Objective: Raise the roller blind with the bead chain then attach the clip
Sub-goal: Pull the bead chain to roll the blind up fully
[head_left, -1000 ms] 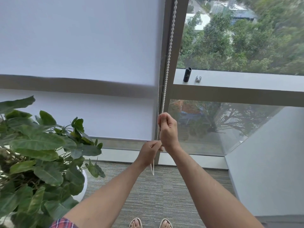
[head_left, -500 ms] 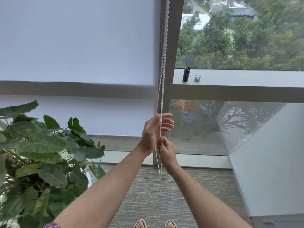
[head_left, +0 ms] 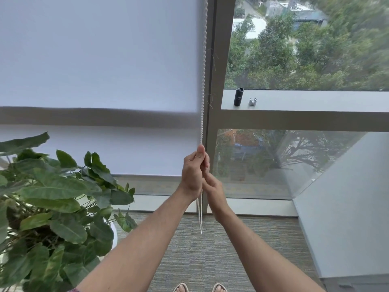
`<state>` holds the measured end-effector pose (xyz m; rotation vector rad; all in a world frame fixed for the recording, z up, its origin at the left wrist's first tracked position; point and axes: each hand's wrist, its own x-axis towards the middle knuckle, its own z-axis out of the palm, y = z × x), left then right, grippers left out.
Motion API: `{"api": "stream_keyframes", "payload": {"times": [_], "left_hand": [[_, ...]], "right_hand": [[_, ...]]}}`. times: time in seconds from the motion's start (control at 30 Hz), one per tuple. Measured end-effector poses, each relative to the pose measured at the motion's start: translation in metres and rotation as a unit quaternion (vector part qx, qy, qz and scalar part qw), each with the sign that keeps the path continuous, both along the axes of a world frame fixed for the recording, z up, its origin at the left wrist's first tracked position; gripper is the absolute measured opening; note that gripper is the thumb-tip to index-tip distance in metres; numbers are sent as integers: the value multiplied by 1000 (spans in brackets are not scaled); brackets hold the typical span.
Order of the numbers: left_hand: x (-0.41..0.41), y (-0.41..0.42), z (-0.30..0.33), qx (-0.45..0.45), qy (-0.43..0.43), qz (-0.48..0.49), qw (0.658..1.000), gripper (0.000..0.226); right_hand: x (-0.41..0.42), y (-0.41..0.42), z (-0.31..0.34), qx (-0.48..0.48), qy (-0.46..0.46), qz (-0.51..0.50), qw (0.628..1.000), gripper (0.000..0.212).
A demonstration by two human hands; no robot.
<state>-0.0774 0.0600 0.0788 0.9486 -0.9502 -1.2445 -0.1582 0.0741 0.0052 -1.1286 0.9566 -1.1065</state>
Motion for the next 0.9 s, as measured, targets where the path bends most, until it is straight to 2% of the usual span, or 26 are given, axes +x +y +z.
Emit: {"api": "stream_keyframes", "payload": {"times": [0.1,0.2,0.37,0.53,0.7,0.9], "left_hand": [[2,-3,1,0,1,-6,1000,54],[4,-5,1,-2,-19,-5,1000,54],[2,6,-31,45,-54,-16,997,52],[8,21,-76,105,-86,-42,990,52],[18,25,-98,153,-120,-64,979,50],[19,10,-99,132,-184,-115,967,50]], "right_hand": [[-5,-15,22,16,-49,-63,997,41],[-7,-30,53,-7,-62,-123,990,39],[0,-38,106,-130,-74,-63,987,40],[10,-37,124,-151,-113,-18,982,34],[18,-36,106,-150,-54,-43,986,36],[21,-46,99,-161,14,-102,982,39]]}}
